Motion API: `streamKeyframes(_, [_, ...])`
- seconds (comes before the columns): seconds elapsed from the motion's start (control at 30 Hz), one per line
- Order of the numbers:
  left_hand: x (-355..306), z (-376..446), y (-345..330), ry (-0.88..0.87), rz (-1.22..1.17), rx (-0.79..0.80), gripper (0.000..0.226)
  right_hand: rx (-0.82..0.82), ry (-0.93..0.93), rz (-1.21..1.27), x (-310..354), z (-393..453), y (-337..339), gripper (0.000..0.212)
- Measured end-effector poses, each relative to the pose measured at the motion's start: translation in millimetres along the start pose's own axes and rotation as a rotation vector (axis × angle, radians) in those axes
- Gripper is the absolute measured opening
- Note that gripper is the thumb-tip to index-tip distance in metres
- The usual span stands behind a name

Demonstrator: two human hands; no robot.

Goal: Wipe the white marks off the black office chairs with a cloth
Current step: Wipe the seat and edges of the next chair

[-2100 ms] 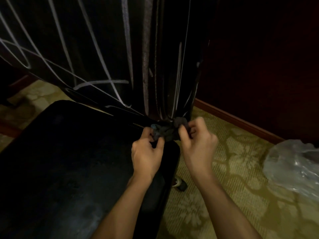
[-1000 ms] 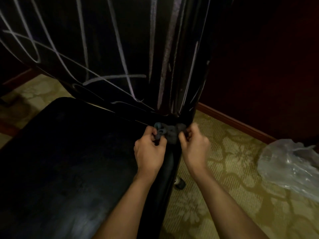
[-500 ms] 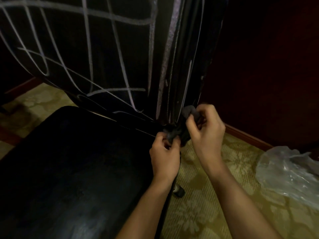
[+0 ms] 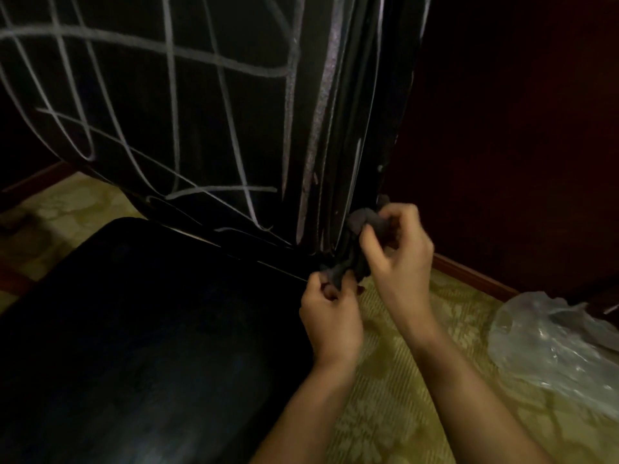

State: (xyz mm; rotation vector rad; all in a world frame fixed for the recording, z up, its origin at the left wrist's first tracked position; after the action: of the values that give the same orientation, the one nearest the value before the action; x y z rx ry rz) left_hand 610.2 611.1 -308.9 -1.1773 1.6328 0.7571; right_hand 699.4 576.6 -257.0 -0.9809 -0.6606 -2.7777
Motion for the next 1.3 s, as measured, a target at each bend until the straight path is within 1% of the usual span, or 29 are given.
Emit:
streamKeyframes(0.07, [13.7, 1.7, -3.6, 0.129, -0.045, -0.041, 0.008, 0.033, -0.032, 0.004, -9.7, -13.4, -3.1, 0.024])
streamKeyframes(0.13, [19.6, 0.5, -9.2, 0.183, -0.108, -0.05, 0.01, 0.07, -0.016, -0.011, -10.2, -12.2, 0.4, 0.021])
streamKeyframes(0.27, [-6.3, -3.9, -24.1, 0.068, -0.187, -0.023, 0.024, 0.051, 0.137, -0.031, 14.9, 32.3, 18.6, 0.015])
streamKeyframes(0.33, [-22.3, -10.8, -34.2, 0.08, -0.307, 0.007, 0.024, 0.046, 0.199, -0.029, 25.9, 53.8, 24.8, 0.014])
streamKeyframes(0.4, [-30.2, -19.6, -40.5, 0.082, -0.358, 0.024, 0.025, 0.055, 0.194, -0.003, 27.2, 61.0, 25.6, 0.015])
streamKeyframes(0.47, [-26.2, -21.5, -39.2, -0.006, -0.306, -0.021, 0.021, 0.036, 0.149, 0.041, 19.8, 53.3, 19.7, 0.019])
streamKeyframes(0.53, [-14.3, -16.8, -31.3, -0.126, -0.164, -0.065, 0.007, 0.029, 0.095, 0.072, 6.1, 34.2, 10.3, 0.02])
streamKeyframes(0.57, [-6.9, -14.7, -26.3, -0.166, -0.079, -0.072, 0.004, 0.037, 0.069, 0.074, -1.3, 23.4, 6.2, 0.019])
streamKeyframes(0.63, [4.4, -15.1, -16.4, -0.211, 0.097, -0.072, 0.005, 0.068, 0.034, 0.056, -13.0, 8.3, 1.9, 0.017])
streamKeyframes(0.7, [4.5, -21.3, -10.0, -0.307, 0.224, -0.08, 0.01, 0.089, 0.06, 0.015, -14.3, 8.6, 4.0, 0.016])
streamKeyframes(0.77, [-11.7, -29.0, -10.0, -0.402, 0.218, -0.093, 0.013, 0.072, 0.142, -0.018, -2.6, 26.9, 12.3, 0.016])
streamKeyframes(0.87, [-54.8, -34.6, -21.0, -0.43, 0.042, -0.072, 0.008, -0.019, 0.239, -0.005, 26.4, 74.1, 29.5, 0.016])
streamKeyframes(0.93, [-78.1, -39.3, -28.0, -0.444, -0.034, -0.037, 0.01, -0.014, 0.26, -0.012, 38.7, 98.4, 33.3, 0.017])
streamKeyframes(1.0, [-85.7, -44.2, -31.5, -0.408, -0.073, 0.001, 0.012, 0.003, 0.246, 0.004, 38.0, 103.8, 28.6, 0.019])
streamKeyframes(1.07, [-78.0, -47.0, -30.6, -0.31, -0.092, 0.012, 0.009, 0.012, 0.166, 0.092, 27.2, 91.3, 21.8, 0.024])
streamKeyframes(1.13, [-66.3, -44.4, -27.0, -0.223, -0.11, -0.007, 0.005, 0.033, 0.065, 0.203, 12.9, 75.4, 15.9, 0.03])
streamKeyframes(1.2, [-60.0, -38.5, -24.2, -0.181, -0.113, -0.025, 0.005, 0.074, -0.008, 0.299, 3.4, 66.6, 11.1, 0.033])
streamKeyframes(1.3, [-57.7, -30.3, -24.1, -0.125, -0.131, -0.048, 0.006, 0.097, -0.065, 0.399, 1.9, 65.6, 5.5, 0.032])
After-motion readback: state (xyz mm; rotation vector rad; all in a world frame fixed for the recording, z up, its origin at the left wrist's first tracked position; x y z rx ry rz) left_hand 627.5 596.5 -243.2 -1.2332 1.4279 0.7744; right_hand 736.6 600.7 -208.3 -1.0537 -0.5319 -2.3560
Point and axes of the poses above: each hand's wrist, its own z-axis towards the middle knuckle, its own y-axis out of the back of the hand, x = y × z, the point moved 1 cm from there along z, towards the middle knuckle, and after that the axes turned 9 degrees about y, right-handed, at the moved point
